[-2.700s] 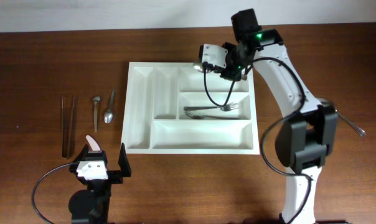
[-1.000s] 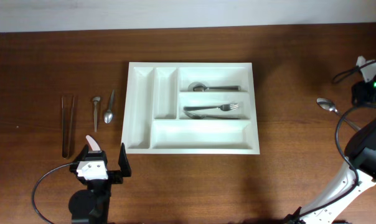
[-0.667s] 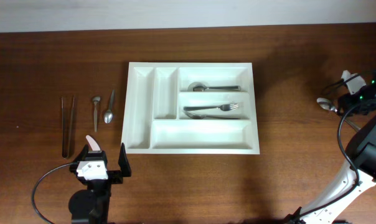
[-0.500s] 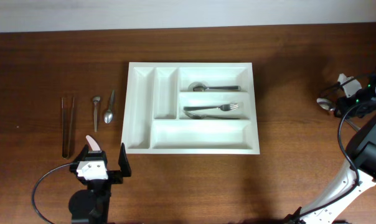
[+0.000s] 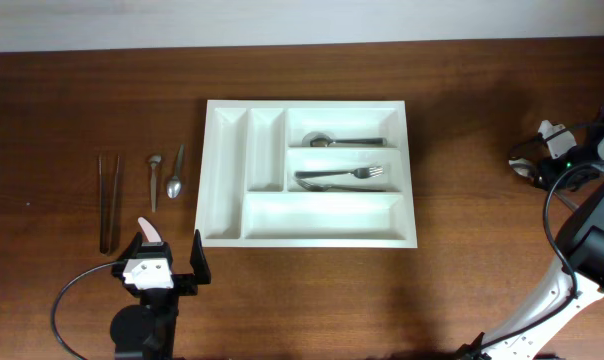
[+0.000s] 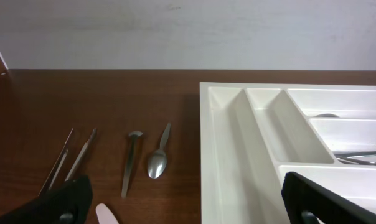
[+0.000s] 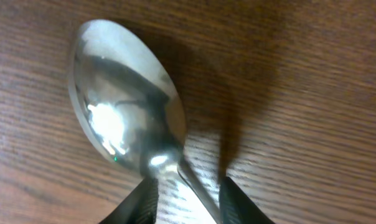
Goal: Pack container
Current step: 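Return the right gripper to the remaining spoon and grasp it, then carry the second spoon with the right gripper into the top compartment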
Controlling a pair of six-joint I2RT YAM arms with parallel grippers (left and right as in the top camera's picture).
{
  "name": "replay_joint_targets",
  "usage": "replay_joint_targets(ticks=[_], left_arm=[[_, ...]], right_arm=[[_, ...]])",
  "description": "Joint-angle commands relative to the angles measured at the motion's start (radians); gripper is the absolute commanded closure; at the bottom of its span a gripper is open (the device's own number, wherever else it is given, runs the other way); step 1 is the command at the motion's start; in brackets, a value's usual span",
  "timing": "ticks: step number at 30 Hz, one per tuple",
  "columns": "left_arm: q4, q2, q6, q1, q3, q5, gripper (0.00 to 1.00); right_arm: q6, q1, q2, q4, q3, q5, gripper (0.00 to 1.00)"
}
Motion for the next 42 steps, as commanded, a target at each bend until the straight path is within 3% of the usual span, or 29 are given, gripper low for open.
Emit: replay_joint_targets(ticks=[1, 4, 9, 18, 30, 42], left_arm=[[0.003, -0.009, 0.002, -0.004, -0.011, 0.011, 0.01], [0.003, -0.009, 0.002, -0.004, -0.011, 0.011, 0.01], [0.003, -0.009, 0.002, -0.004, -0.011, 0.011, 0.01], [0.003, -0.009, 0.002, -0.004, -0.011, 0.011, 0.01], [0.003, -0.009, 0.002, -0.004, -0.011, 0.011, 0.01], [0.003, -0.009, 0.002, -0.004, -0.011, 0.011, 0.01]], right_arm=[[0.005, 0.008, 0.016, 0.020, -0.040, -0.043, 0.71], [0.005, 0.011, 0.016, 0.033, -0.064, -0.044, 0.74], [0.006, 0.019, 0.016, 0.040, -0.073, -0.092, 0.96], [0.096, 0.109, 0.010, 0.039, -0.006, -0.137, 0.96], [0.095, 0.388, -0.014, 0.006, 0.374, -0.219, 0.96], [-0.094, 0.765, -0.013, 0.009, 0.431, -0.197, 0.96]])
